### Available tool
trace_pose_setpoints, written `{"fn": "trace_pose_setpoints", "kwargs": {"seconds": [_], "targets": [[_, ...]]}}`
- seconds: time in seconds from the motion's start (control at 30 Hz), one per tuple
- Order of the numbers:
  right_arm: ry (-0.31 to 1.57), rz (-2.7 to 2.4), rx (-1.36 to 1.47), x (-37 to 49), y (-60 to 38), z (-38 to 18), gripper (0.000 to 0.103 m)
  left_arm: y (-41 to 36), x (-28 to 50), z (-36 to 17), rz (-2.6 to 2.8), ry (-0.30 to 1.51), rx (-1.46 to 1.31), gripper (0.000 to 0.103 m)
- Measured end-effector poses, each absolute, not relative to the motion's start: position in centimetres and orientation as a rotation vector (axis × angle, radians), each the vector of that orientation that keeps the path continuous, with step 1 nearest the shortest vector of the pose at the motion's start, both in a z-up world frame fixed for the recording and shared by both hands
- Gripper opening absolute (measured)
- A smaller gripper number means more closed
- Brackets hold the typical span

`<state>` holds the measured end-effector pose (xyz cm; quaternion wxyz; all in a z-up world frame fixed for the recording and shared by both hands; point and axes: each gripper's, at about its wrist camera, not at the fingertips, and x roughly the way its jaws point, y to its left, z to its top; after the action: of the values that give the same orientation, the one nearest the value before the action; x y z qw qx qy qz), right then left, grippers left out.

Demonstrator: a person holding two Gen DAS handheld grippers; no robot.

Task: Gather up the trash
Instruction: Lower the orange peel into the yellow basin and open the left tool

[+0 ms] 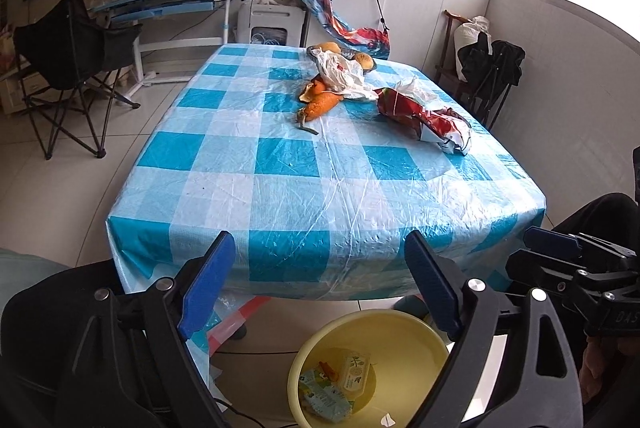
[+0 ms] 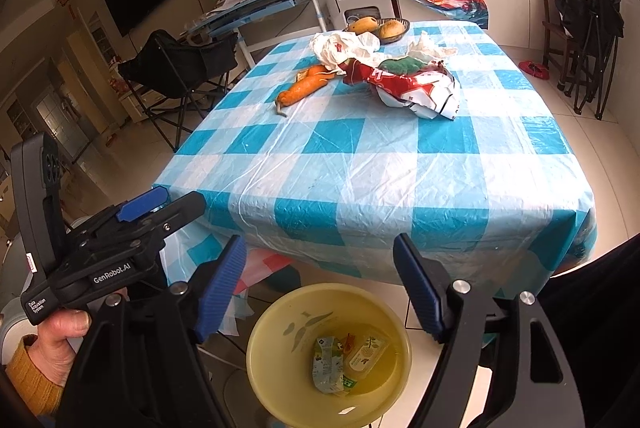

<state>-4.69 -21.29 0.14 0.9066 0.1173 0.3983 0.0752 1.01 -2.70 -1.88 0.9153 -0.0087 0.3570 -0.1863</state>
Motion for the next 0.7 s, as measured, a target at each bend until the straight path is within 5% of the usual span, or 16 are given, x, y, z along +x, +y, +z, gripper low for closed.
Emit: {"fn": "trace_pose_setpoints", "kwargs": {"seconds": [0.7], "targets": [[0.84,0.164,0.215,-4.72,-20.57,-0.2,0.073,-3.08,0.85,-2.08,-0.379,0.733,0.006,0.086]]}}
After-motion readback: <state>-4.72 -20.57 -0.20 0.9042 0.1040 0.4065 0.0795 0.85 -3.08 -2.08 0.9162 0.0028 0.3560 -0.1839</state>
